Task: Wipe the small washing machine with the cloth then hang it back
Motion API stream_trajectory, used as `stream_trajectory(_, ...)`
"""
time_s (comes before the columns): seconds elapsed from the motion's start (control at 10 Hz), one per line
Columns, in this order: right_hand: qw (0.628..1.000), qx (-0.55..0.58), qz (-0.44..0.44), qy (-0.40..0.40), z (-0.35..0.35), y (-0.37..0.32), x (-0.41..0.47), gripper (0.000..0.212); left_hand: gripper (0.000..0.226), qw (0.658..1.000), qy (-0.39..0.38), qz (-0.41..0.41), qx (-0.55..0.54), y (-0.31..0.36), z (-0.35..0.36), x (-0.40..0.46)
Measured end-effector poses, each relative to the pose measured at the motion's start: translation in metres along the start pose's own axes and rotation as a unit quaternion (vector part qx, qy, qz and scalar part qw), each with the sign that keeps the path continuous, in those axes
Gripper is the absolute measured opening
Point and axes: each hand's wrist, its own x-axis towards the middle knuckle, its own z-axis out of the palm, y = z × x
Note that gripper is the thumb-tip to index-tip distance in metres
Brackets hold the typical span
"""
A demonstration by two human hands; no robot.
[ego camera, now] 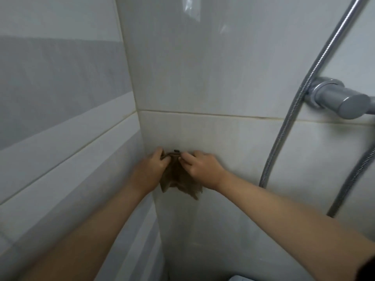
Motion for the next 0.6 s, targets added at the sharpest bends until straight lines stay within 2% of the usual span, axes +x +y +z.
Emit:
stream_trajectory(0.1, 0.999, 0.009, 0.033, 0.007, 0.015, -0.007, -0.004, 0.029, 0.008, 0.999, -0.004, 0.017, -0.031, 0.000, 0.014, -0.002)
stream_trajectory(0.2, 0.995, 0.040, 0.079, 0.040, 0.023, -0.018, -0.009, 0.031, 0.012, 0.994, 0.014, -0.016, -0.103, 0.002, 0.031, -0.007)
stream_trajectory(0.3, 0.994, 0.062, 0.094, 0.016, 0.024, -0.026, -0.017, 0.032, 0.020, 0.980, 0.035, -0.073, -0.180, 0.011, 0.036, -0.010)
stream_trajectory(0.4, 0.992, 0.060, 0.102, -0.043, 0.021, -0.028, -0.025, 0.039, 0.030, 0.972, 0.023, -0.109, -0.208, 0.013, 0.033, -0.010)
stream_trajectory(0.5, 0.972, 0.101, 0.116, -0.178, -0.003, -0.025, -0.029, 0.071, 0.037, 0.972, -0.026, -0.140, -0.187, 0.019, 0.024, -0.014)
stream_trajectory(0.6, 0.957, 0.137, 0.160, -0.197, -0.018, -0.021, -0.039, 0.074, 0.035, 0.967, -0.096, -0.200, -0.122, 0.031, 0.016, -0.012)
